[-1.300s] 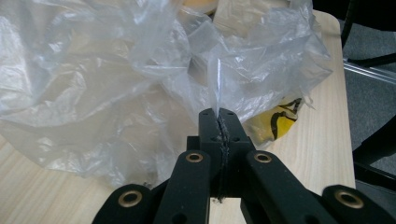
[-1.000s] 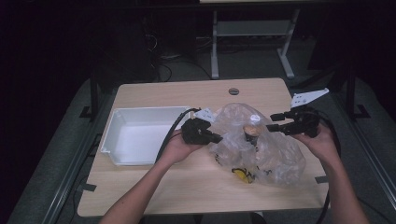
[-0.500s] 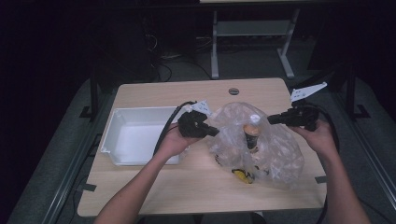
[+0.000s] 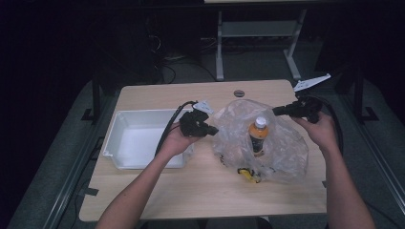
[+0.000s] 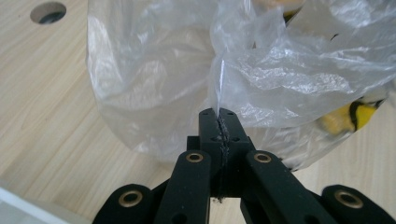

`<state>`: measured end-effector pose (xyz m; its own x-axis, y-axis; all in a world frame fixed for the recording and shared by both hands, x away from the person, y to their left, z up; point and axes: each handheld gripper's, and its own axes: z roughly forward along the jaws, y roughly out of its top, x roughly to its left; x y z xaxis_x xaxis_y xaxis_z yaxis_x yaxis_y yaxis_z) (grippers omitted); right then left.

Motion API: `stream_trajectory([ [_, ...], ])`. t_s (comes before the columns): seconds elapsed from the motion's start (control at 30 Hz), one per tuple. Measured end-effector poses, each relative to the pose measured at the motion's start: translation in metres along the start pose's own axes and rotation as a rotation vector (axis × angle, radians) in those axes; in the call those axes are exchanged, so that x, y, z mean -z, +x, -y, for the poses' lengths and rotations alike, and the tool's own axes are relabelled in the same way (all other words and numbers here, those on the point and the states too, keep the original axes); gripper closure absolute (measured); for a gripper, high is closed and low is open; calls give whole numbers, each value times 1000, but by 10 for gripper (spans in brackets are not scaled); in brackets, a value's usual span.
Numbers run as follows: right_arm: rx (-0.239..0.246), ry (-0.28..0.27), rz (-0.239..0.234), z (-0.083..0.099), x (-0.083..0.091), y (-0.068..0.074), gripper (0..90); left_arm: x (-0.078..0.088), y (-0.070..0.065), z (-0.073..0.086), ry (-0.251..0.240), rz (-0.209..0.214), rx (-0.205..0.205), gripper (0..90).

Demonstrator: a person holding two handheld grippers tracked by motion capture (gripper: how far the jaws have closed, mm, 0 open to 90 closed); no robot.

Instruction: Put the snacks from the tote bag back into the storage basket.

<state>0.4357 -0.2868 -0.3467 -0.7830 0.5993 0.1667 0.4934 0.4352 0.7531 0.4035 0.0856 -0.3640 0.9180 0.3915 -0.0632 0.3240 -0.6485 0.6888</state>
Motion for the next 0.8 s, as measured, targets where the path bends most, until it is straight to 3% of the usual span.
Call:
stream_trajectory([
  [0.3, -74, 51, -5, 22, -21, -9, 900, -7, -4, 11, 30, 7, 2, 900],
  [0.47, -124, 80, -8, 40, -30, -8, 899, -11, -17, 18, 45, 5, -20, 900],
  [0.8, -162, 79, 7, 68, -40, 0, 899, -19, -36, 31, 71, -3, -38, 900],
])
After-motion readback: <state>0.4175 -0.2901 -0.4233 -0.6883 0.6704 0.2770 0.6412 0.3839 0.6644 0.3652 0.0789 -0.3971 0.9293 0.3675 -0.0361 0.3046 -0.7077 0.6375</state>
